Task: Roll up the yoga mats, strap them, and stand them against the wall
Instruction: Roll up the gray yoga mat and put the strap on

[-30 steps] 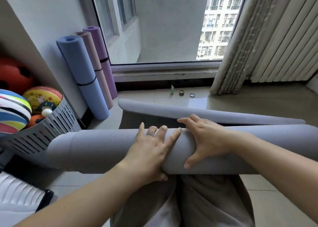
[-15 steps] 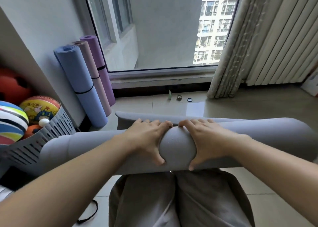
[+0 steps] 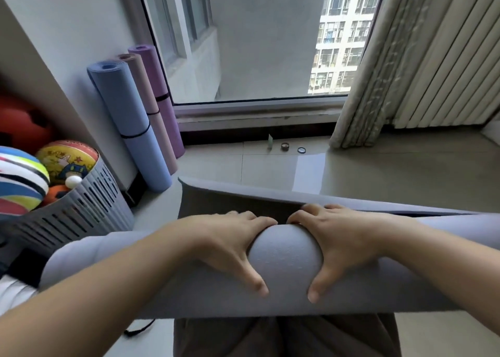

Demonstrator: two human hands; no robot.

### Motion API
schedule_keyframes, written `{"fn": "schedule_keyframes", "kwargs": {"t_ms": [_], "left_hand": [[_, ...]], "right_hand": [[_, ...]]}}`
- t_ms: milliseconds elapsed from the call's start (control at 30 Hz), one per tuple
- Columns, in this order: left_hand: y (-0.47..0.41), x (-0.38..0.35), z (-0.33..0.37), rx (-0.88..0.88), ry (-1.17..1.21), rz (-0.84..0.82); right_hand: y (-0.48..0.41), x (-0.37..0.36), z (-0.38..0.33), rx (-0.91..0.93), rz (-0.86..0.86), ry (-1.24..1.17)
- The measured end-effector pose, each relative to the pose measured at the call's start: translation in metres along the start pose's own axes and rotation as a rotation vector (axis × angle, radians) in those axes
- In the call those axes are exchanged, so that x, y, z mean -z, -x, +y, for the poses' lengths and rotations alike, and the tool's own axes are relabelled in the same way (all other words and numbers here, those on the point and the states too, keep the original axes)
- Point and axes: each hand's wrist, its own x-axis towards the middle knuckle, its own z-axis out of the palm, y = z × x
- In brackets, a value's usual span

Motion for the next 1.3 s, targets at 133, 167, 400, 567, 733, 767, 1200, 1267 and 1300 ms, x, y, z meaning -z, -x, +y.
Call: {"fn": "schedule_keyframes", "kwargs": {"t_ms": [133,167,400,567,733,767,1200,1267,1300], "left_hand": [[0.006,-0.006,0.013,-0.038,-0.251,0.144],[0.007,-0.009,0.017,-0.039,-0.282,0.189],[0.007,-0.018,0.022,0.061,-0.358,0.309],[-0.004,-0.015,0.034,0.121,-0.302,0.369],[-0.018,-0.026,0.029,0.150,-0.295,0.388],[-0.022,-0.028,0.029,0.156,-0.323,0.378],[-0.072,0.006,0.026,0.144,-0.314,0.380],[-0.078,0.011,0.020,0.134,-0.277,0.334],[-0.081,0.013,0.018,0.127,-0.272,0.320]], "right_hand": [[-0.008,-0.002,0.005,0.037,0.065,0.030],[-0.009,0.000,0.007,0.039,0.085,0.036],[-0.003,0.003,0.008,-0.026,0.328,-0.123],[-0.011,-0.011,0.007,-0.101,0.433,0.019],[-0.026,-0.021,0.005,-0.202,0.665,-0.141],[-0.028,-0.022,0.006,-0.211,0.695,-0.123],[-0.040,-0.028,0.025,-0.256,0.823,-0.150],[-0.036,-0.037,0.029,-0.299,1.057,-0.335],[-0.032,-0.044,0.031,-0.365,1.269,-0.510]]}}
